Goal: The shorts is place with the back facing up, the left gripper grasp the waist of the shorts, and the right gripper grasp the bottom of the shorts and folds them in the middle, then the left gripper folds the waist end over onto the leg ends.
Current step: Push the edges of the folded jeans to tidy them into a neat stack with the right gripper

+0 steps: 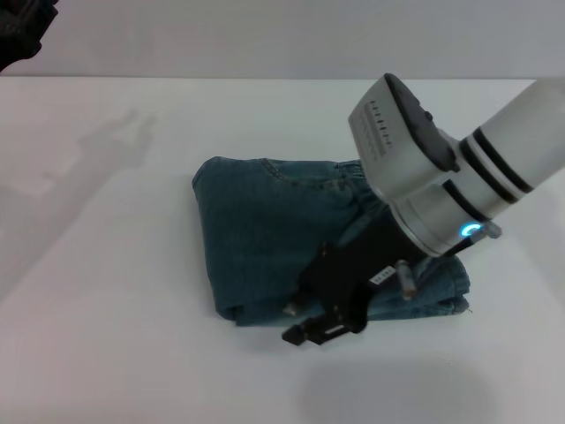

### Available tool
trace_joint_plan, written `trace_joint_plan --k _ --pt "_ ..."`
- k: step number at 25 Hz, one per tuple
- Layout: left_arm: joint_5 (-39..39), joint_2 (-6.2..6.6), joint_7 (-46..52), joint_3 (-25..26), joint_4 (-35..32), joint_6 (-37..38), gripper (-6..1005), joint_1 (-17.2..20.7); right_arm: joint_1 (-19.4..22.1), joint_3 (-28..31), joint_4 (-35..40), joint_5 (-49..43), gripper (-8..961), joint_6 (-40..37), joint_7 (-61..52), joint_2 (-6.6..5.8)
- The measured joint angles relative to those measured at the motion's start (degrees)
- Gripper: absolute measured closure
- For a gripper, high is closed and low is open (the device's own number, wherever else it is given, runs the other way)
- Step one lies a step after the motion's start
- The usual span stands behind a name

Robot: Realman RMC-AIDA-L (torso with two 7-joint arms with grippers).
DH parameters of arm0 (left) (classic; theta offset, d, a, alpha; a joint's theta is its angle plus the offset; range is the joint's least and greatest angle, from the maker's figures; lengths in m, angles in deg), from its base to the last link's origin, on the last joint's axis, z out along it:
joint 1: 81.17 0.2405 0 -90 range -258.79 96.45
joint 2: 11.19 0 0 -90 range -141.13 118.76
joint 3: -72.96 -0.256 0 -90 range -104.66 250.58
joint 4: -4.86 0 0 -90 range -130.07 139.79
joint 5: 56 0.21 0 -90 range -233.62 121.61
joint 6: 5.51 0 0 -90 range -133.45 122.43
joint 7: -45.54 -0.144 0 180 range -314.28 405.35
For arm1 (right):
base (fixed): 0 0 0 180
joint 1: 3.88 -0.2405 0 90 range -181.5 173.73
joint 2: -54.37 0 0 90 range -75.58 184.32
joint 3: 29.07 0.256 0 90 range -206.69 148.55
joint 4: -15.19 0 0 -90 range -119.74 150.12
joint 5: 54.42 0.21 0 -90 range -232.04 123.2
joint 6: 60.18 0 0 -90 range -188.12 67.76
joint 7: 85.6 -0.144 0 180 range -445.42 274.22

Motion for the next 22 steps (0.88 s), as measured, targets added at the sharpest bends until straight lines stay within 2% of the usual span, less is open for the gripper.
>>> trace_joint_plan --k 2,6,8,22 --pt "-0.02 -0.03 0.29 0.0 0.0 0.02 684 0.01 0.08 -2.58 -0.68 2.65 596 3.43 0.09 0.02" --pt "-0.02 -0.06 0.51 0.0 0.06 0.13 684 -0.08 -0.02 -5.45 -1.4 4.71 595 6.08 0.07 0.06" --pt "-0.02 -0.06 0.52 0.01 0.24 0.18 684 -0.17 -0.18 -8.75 -1.59 7.37 595 7.31 -0.29 0.14" --pt "-0.02 -0.15 0.64 0.05 1.06 1.47 685 -0.21 -0.58 -13.72 -1.63 9.83 595 13.02 -2.3 0.27"
